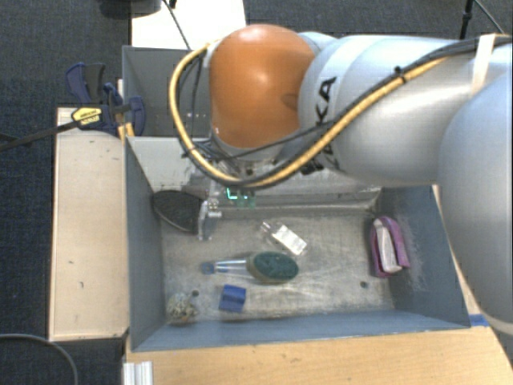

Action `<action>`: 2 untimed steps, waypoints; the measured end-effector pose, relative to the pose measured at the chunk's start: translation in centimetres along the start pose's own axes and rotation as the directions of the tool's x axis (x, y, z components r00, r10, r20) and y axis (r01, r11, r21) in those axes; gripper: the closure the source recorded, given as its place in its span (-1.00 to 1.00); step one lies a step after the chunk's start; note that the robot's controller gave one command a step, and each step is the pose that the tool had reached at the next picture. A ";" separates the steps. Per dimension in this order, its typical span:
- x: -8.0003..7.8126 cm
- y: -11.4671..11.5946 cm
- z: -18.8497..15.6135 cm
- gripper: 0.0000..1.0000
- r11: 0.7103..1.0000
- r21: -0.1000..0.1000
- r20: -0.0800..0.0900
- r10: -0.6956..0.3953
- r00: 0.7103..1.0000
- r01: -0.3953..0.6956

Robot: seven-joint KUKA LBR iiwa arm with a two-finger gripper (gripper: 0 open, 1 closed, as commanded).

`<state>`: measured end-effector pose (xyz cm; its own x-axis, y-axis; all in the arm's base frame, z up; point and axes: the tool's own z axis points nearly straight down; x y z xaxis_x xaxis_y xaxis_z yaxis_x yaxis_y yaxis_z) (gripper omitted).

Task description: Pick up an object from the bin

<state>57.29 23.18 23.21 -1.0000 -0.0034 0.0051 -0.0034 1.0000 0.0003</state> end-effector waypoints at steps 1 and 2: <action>-0.2 -0.1 -0.5 1.00 1.000 -0.002 0.008 0.007 1.000 -0.007; 1.4 -0.9 11.4 1.00 0.970 0.001 0.000 0.242 0.970 -0.242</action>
Offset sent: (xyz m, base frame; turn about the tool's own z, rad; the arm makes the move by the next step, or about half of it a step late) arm 0.0000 0.0000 0.0000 0.0000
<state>55.84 22.30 11.80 -0.9710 0.2391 0.0046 0.2391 0.9710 -0.0023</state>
